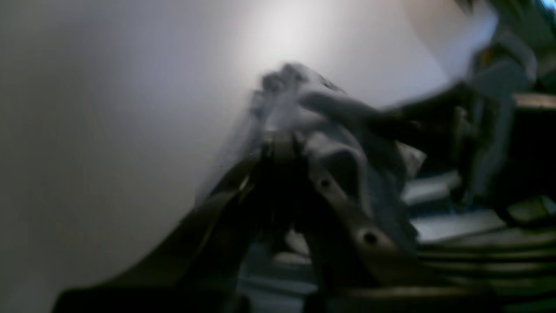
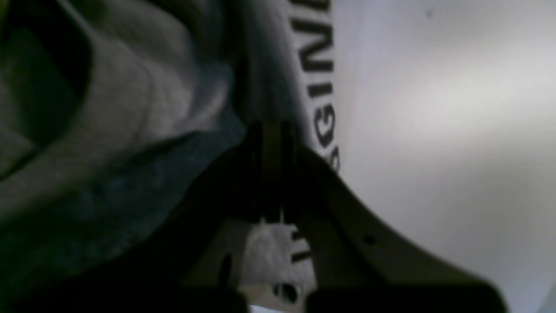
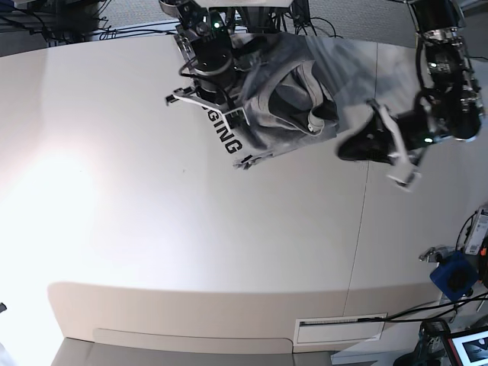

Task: Fold the T-shirt properly
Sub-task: 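Press the bundle's edge with the left gripper toward the right gripper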

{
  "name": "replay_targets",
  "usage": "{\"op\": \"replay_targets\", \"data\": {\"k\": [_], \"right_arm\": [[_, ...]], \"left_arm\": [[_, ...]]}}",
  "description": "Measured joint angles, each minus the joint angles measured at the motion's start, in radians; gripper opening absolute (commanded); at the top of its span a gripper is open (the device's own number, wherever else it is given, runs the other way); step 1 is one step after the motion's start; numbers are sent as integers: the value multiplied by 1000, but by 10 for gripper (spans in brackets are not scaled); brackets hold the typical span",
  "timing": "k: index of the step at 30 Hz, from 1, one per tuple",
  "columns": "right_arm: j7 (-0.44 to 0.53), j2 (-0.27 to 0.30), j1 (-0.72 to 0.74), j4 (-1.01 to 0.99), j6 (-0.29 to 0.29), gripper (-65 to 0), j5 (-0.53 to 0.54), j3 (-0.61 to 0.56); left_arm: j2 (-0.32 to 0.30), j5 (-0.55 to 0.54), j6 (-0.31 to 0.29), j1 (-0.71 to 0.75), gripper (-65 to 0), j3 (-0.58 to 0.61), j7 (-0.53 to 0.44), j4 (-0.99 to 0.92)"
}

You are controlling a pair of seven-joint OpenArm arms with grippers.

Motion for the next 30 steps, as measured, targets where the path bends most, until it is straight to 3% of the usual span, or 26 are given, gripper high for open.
{"op": "replay_targets", "data": {"k": [5, 8, 13, 17, 24, 27, 30], "right_arm": [[6, -2, -27, 0, 1, -650, 16, 51], [29, 3, -26, 0, 35, -650, 88, 80], [47, 3, -32, 0, 69, -650, 159, 83], [72, 3, -31, 0, 69, -650, 164, 83], [96, 2, -25, 0, 68, -650, 164, 83], [106, 2, -24, 0, 69, -650, 164, 83], [112, 2, -13, 0, 69, -650, 164, 83]], "left_arm": [[-5, 80, 0, 0, -650, 151, -6, 50], [-5, 224, 0, 0, -650, 243, -72, 50], [-6, 585, 174, 0, -650, 356, -169, 49], [-7, 708, 251, 3, -650, 365, -171, 49], [-11, 845, 284, 40, -650, 363, -179, 49], [-11, 934, 283, 79, -650, 363, -229, 49], [-12, 994, 355, 90, -650, 363, -293, 49]]}}
